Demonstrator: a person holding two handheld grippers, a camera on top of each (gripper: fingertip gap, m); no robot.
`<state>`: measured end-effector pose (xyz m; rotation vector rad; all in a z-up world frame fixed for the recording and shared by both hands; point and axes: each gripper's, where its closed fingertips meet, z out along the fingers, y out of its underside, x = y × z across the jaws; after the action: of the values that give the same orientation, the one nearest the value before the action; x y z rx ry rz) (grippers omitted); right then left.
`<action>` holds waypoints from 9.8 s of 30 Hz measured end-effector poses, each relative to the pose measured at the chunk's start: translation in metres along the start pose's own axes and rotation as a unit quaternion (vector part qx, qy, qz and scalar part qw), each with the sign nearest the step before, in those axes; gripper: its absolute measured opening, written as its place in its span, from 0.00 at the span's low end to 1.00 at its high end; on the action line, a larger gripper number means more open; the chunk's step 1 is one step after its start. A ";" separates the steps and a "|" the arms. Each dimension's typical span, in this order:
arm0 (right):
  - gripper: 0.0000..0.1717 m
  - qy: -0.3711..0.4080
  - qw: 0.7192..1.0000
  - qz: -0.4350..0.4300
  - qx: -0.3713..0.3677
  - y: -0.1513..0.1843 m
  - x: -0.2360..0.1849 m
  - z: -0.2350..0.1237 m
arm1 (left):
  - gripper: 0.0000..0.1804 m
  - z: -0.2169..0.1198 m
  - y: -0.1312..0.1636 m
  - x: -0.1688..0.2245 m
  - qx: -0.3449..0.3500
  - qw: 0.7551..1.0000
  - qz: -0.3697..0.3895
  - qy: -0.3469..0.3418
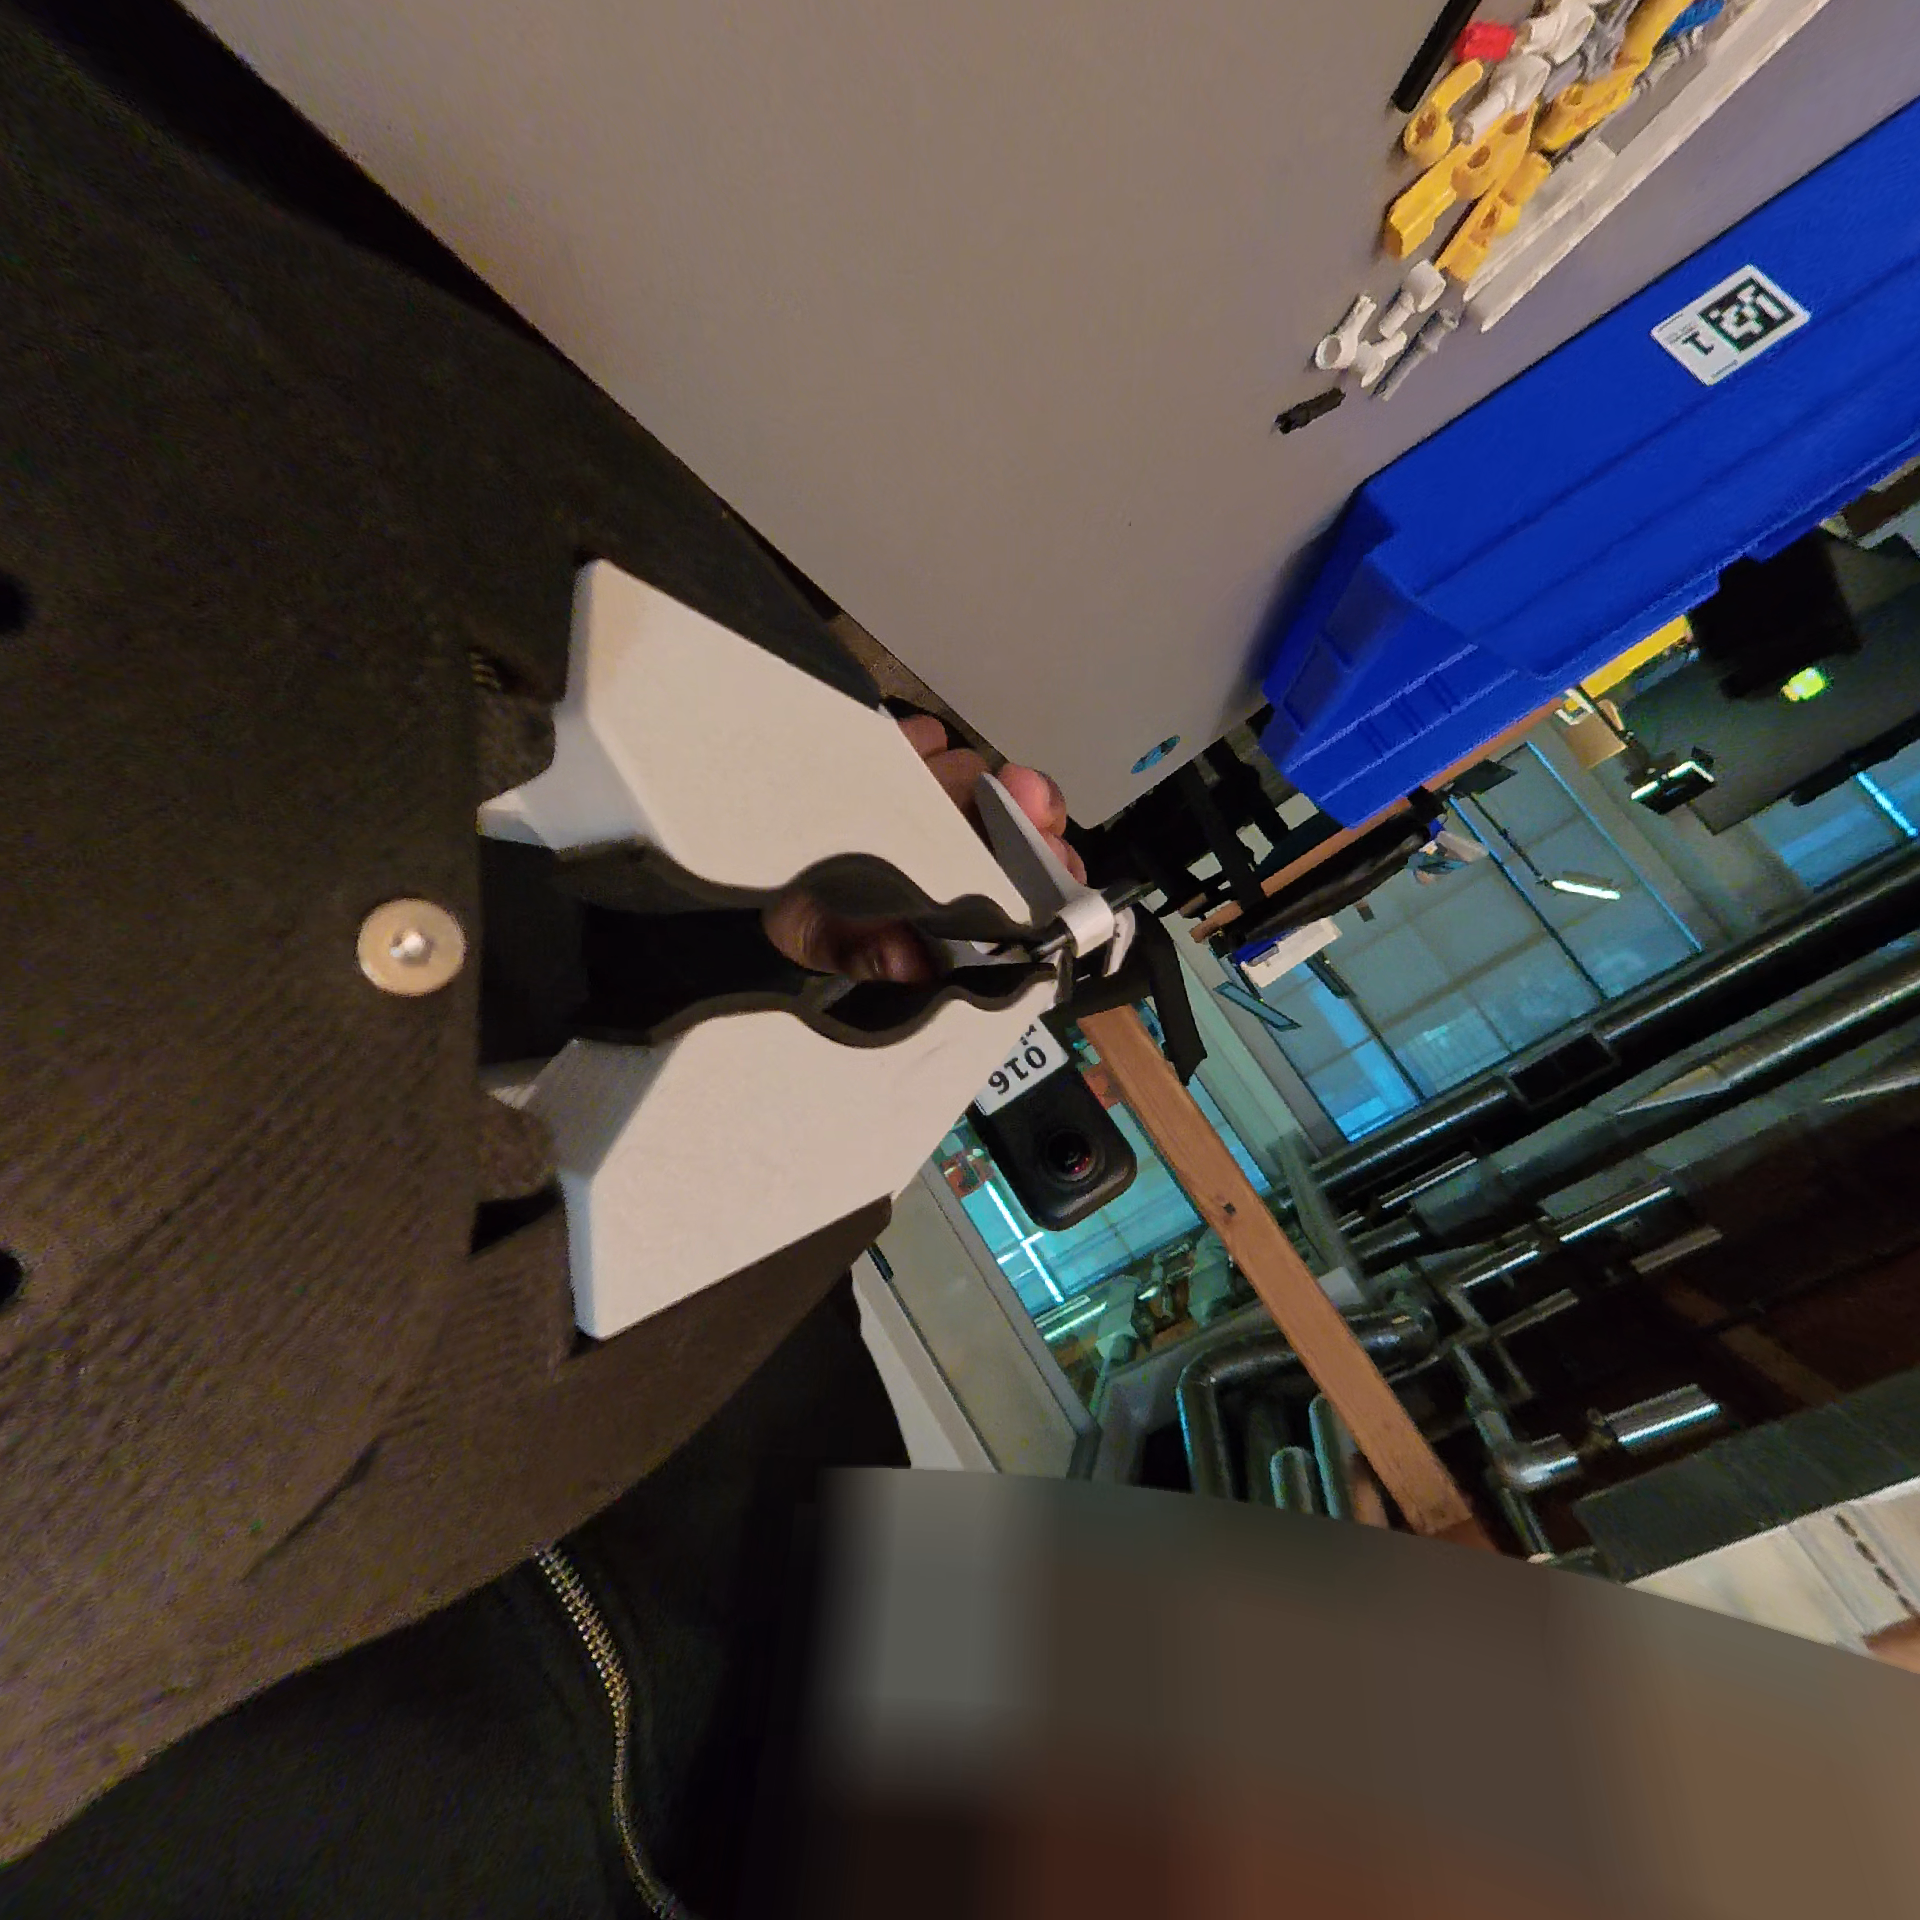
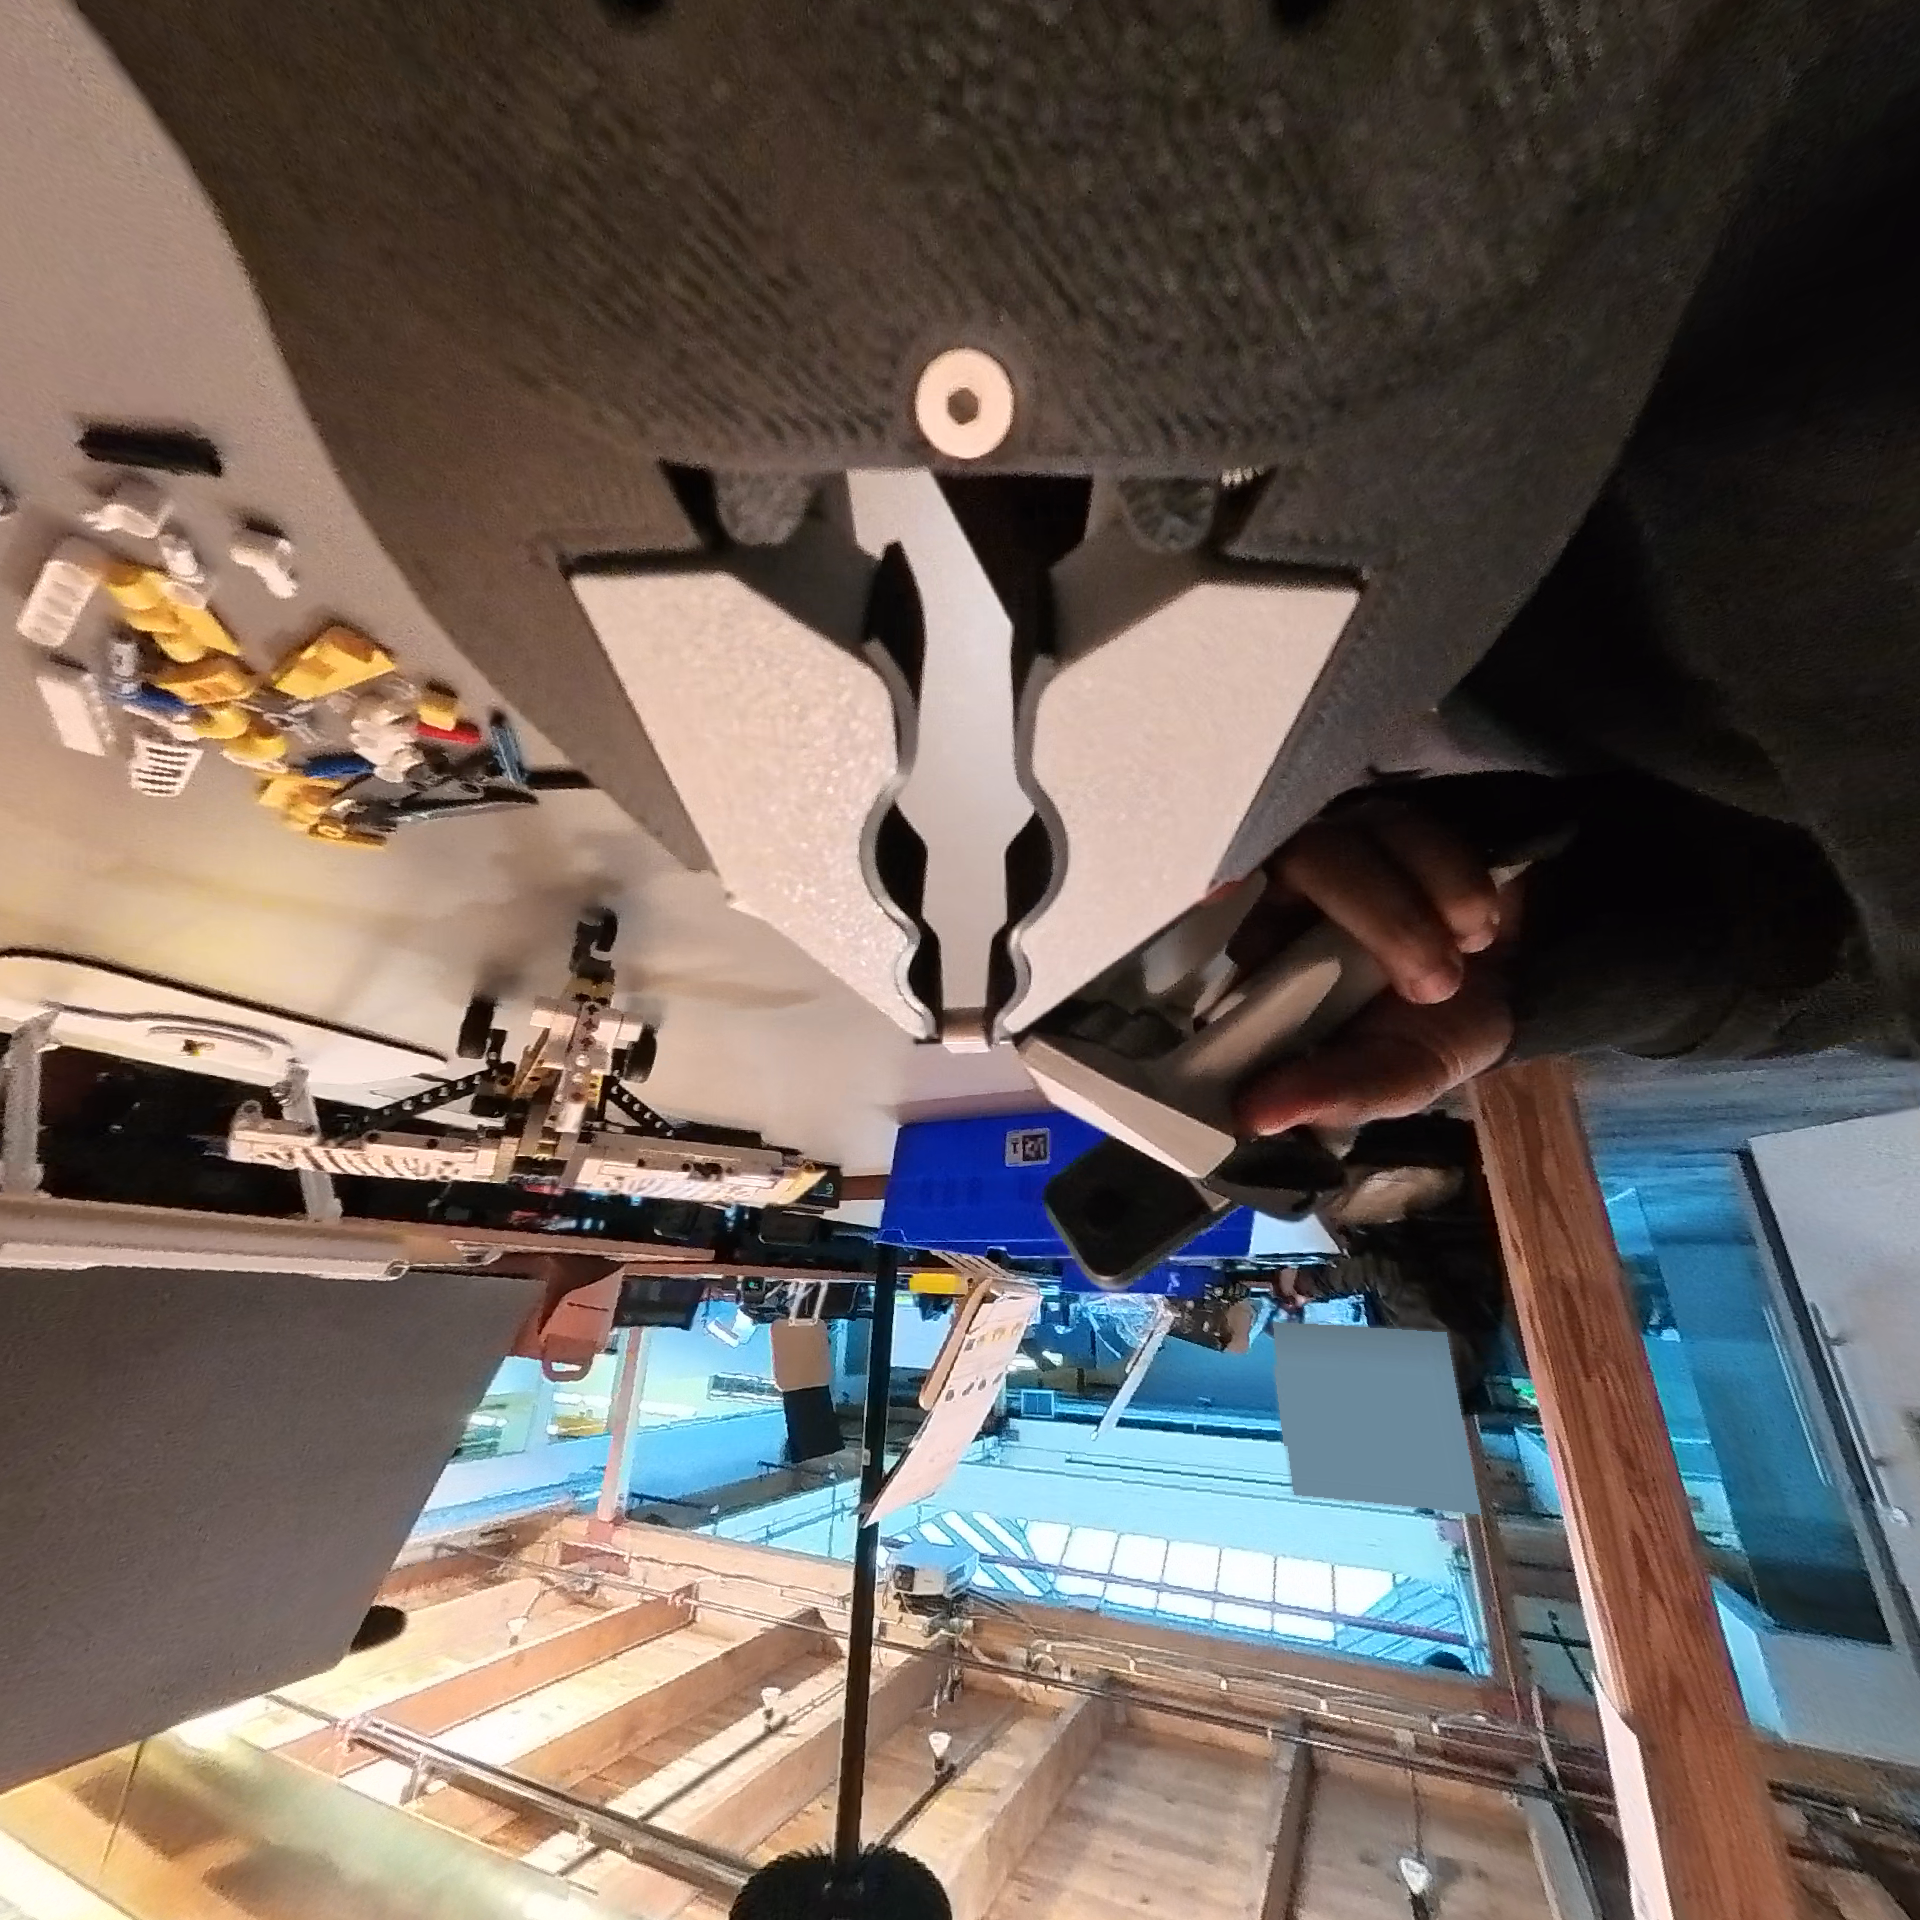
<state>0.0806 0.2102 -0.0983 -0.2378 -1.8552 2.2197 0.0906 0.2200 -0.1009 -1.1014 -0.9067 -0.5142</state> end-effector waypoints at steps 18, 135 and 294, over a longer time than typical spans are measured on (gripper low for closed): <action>0.03 -0.069 0.996 0.030 0.046 -0.009 -0.011 -0.005 | 0.00 0.000 0.006 0.010 0.022 0.999 0.022 -0.043; 0.04 0.058 0.976 -0.187 -0.091 0.034 -0.002 -0.001 | 0.09 -0.019 0.013 -0.051 -0.077 0.887 0.309 -0.333; 0.25 0.028 0.923 0.018 -0.382 0.104 0.053 0.079 | 0.15 -0.076 -0.066 -0.139 -0.214 0.845 0.287 -0.397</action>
<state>-0.0003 0.1332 -0.1842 -0.4578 -2.6027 1.3688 -0.0079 0.1139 -0.1934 -1.9832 -1.1137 0.3068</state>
